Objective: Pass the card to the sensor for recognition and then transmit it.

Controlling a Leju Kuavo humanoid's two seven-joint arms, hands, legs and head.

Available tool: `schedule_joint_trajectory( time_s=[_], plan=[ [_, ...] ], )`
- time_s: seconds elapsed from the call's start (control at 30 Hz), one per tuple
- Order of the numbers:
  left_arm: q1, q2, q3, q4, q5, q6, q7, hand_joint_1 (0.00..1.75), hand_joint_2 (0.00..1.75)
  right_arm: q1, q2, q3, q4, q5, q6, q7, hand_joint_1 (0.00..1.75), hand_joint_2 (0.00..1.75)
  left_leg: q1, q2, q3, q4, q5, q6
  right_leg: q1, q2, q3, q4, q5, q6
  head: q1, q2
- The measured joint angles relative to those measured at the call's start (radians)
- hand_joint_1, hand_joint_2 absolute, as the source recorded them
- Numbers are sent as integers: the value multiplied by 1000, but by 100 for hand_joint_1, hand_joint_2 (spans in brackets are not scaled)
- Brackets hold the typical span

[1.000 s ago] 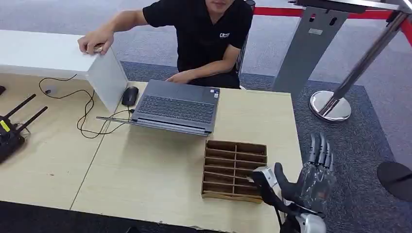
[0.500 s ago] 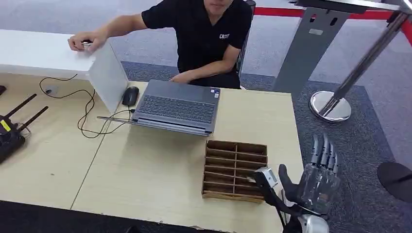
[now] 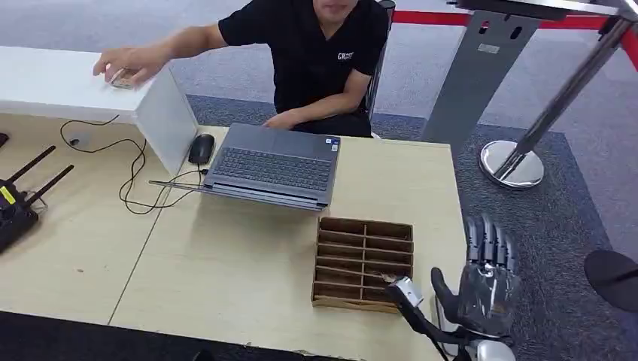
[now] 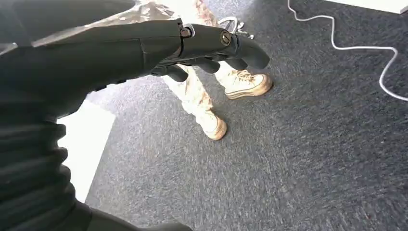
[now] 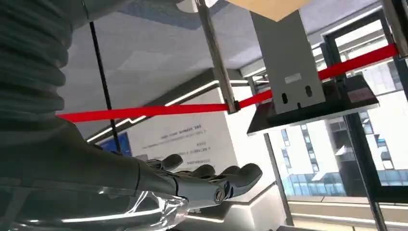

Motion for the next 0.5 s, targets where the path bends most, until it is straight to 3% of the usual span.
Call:
schedule_joint_trajectory(
  time_s=[0.27,0.5],
  plan=[
    [0,0,6,0,-1,0,0,0,175,-1,-32,27,0,-24,47,0,0,175,0,0,0,0,0,0,0,0,0,0,0,0,0,0],
    [1,-1,13,0,-4,0,0,0,175,-1,-76,49,-19,-65,167,0,0,175,0,0,0,0,0,0,0,0,0,0,0,0,0,0]
  ],
)
